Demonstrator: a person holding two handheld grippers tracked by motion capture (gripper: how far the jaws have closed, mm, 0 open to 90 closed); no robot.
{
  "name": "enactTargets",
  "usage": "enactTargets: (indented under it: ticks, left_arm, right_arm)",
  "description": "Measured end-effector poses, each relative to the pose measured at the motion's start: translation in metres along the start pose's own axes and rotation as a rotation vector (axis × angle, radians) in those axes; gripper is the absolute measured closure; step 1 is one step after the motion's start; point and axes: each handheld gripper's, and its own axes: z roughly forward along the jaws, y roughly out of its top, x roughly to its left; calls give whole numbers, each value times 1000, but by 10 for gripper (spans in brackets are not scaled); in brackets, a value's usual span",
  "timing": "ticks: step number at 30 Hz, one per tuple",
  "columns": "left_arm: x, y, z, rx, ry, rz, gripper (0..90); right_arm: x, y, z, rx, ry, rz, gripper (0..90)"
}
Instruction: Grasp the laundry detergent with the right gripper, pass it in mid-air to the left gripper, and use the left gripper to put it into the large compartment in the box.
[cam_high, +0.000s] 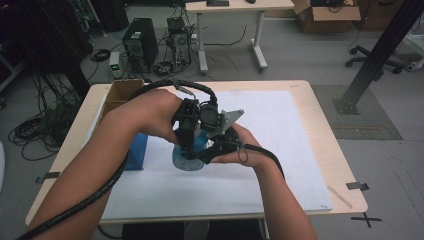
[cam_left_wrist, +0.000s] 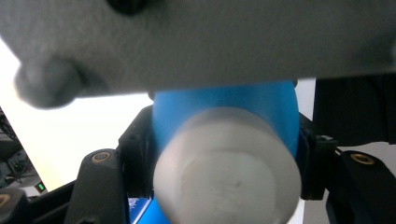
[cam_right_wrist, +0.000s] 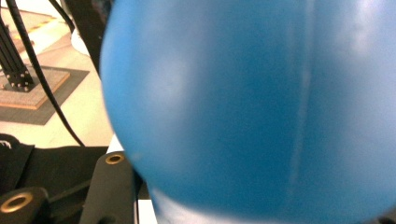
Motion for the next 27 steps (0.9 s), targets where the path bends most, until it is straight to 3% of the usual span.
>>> enactTargets:
  ticks: [5, 9, 15, 18, 27]
  left_arm:
    - [1, -1, -2, -11, 5, 1, 384]
    - [2, 0, -2, -6, -7, 4, 384]
    - [4, 1, -2, -5, -18, -1, 384]
    - [5, 1, -3, -6, -13, -2, 384]
    - [9, -1, -3, -1, -26, -20, 383]
  right_arm:
    - [-1, -5, -1, -34, -23, 8, 435]
    - [-2, -9, -2, -54, -41, 32, 342]
    - [0, -14, -3, -80, -58, 80, 278]
    - [0, -16, -4, -88, -68, 82, 270]
    - [2, -20, -4, -115, -109, 109, 122]
